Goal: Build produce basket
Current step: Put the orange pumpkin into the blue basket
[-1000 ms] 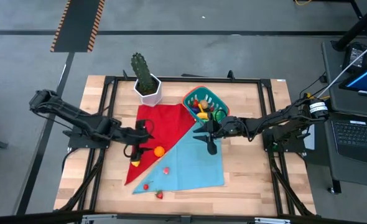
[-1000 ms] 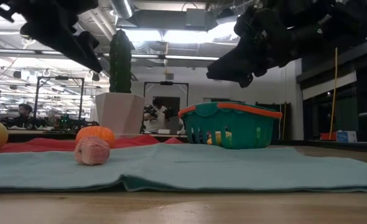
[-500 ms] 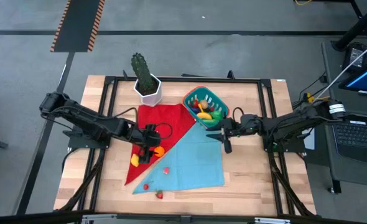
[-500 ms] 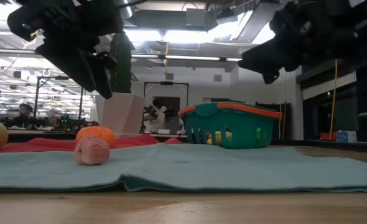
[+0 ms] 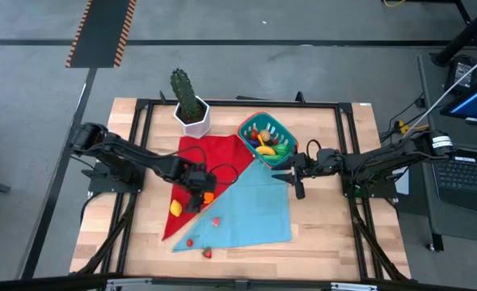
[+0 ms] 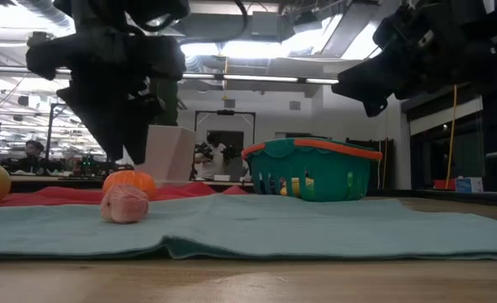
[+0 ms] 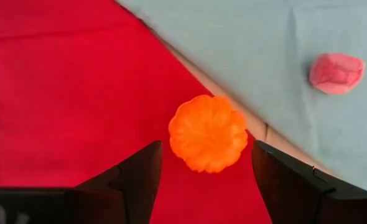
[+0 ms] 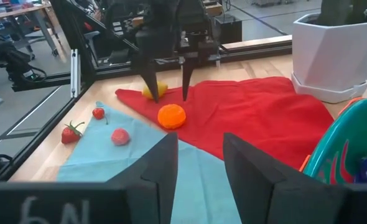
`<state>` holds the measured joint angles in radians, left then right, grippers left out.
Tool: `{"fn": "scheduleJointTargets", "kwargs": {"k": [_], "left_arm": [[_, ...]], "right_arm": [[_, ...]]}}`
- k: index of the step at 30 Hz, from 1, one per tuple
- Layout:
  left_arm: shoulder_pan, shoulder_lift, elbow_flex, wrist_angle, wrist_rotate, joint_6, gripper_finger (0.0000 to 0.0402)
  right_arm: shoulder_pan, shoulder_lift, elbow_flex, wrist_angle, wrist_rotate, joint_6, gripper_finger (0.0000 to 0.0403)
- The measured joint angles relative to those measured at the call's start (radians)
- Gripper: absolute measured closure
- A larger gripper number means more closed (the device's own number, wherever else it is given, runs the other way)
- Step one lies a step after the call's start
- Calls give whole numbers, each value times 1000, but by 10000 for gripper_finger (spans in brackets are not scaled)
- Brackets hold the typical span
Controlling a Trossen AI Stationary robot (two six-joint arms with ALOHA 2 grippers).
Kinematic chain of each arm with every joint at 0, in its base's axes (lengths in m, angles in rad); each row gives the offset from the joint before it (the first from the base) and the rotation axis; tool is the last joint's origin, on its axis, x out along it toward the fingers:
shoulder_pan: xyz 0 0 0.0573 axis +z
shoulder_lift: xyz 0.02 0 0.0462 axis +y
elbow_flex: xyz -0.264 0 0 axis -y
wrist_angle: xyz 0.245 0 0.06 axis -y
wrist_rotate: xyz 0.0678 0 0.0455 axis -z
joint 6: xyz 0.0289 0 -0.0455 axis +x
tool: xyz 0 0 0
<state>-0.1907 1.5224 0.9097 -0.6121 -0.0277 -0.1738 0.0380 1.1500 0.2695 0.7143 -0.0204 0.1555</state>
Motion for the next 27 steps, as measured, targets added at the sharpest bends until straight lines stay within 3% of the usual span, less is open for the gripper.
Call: {"fn": "scheduleJointTargets", "kwargs": {"k": [8,27], "left_arm": [[-2,70,24,-4,13,19,166],[-2,87,24,10,23,16,166]], "right_arm": [[0,0,0,0,0,1,273],[0,0,1,-1,0,2,273]]}}
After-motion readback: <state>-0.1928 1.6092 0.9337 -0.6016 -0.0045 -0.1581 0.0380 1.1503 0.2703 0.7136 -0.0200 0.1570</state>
